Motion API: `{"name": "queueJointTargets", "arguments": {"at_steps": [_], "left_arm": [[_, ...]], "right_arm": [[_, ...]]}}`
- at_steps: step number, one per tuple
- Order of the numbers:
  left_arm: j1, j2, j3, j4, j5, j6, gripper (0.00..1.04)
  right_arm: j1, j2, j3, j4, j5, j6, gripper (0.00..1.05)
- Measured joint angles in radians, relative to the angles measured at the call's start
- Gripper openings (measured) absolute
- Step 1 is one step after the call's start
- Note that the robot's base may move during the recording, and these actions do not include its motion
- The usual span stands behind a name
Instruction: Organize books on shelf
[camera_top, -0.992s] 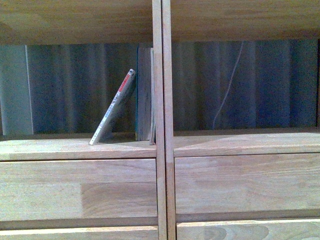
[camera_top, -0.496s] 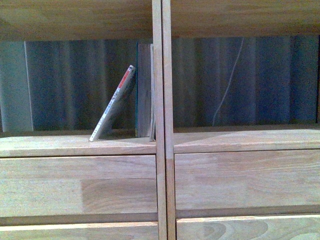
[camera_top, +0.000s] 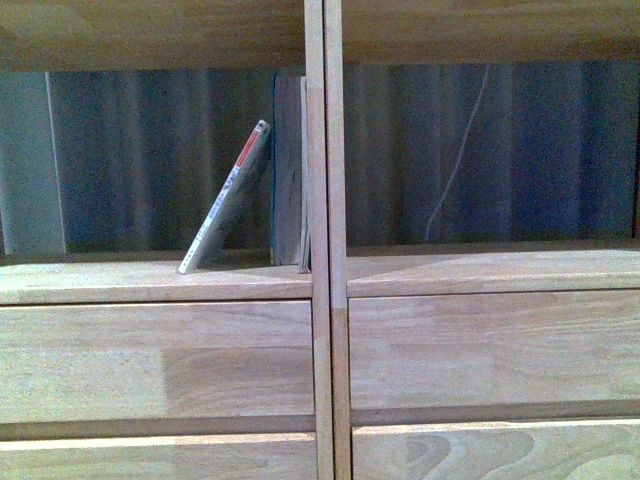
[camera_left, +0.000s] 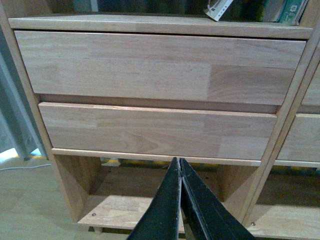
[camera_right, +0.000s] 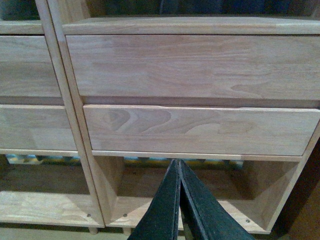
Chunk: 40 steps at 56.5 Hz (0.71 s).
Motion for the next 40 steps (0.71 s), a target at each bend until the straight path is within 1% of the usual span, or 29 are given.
{"name": "queueJointTargets", "arguments": {"at_steps": [2, 4, 6, 25, 26, 35, 36, 39, 40], "left_arm": [[0.000, -0.032, 0.000, -0.042, -0.001, 0.000, 0.03], [0.000, -0.090, 0.000, -0.123, 0.000, 0.000, 0.03], [0.000, -0.135, 0.000, -0.159, 0.000, 0.000, 0.03], [0.000, -0.167, 0.000, -0.173, 0.000, 0.000, 0.03], [0.000, -0.167, 0.000, -0.173, 0.000, -0.001, 0.03], [0.000, -0.167, 0.000, -0.173, 0.000, 0.000, 0.34], [0.000, -0.167, 0.000, -0.173, 0.000, 0.000, 0.36], [0.000, -0.167, 0.000, -0.173, 0.000, 0.000, 0.47], [0.000, -0.167, 0.000, -0.173, 0.000, 0.000, 0.49]], "right_arm": [[0.000, 0.000, 0.000, 0.000, 0.000, 0.000, 0.03], [0.000, 0.000, 0.000, 0.000, 0.000, 0.000, 0.03], [0.000, 0.000, 0.000, 0.000, 0.001, 0.000, 0.03], [0.000, -0.001, 0.000, 0.000, -0.001, 0.000, 0.03], [0.000, -0.001, 0.000, 0.000, -0.001, -0.001, 0.05], [0.000, -0.001, 0.000, 0.000, -0.001, -0.001, 0.35], [0.000, -0.001, 0.000, 0.000, -0.001, -0.001, 0.37], [0.000, -0.001, 0.000, 0.000, -0.001, -0.001, 0.48], [0.000, -0.001, 0.000, 0.000, -0.001, -0.001, 0.49]]}}
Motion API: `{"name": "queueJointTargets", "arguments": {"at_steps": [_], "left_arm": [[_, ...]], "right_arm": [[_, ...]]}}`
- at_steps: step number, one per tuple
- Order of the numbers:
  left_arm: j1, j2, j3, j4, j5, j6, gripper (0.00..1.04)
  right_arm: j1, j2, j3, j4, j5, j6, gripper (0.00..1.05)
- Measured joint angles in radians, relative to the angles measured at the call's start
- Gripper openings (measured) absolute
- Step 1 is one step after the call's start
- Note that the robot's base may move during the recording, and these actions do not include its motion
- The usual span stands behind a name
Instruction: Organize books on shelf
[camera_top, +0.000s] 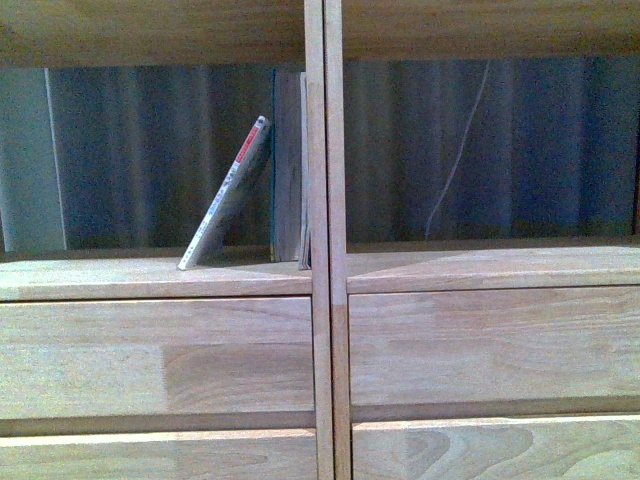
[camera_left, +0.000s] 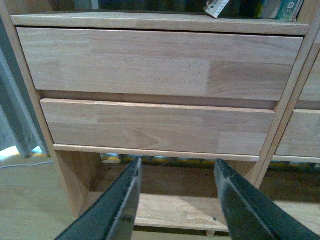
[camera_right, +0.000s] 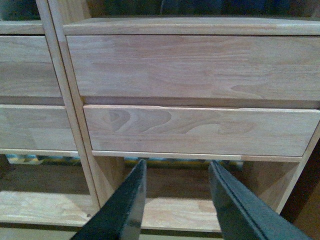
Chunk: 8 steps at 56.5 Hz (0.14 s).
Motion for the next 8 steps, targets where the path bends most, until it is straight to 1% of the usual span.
{"name": "queueJointTargets", "arguments": {"at_steps": [8], "left_arm": [[0.000, 0.000, 0.000, 0.000, 0.000, 0.000, 0.75]], "right_arm": [[0.000, 0.000, 0.000, 0.000, 0.000, 0.000, 0.75]]}}
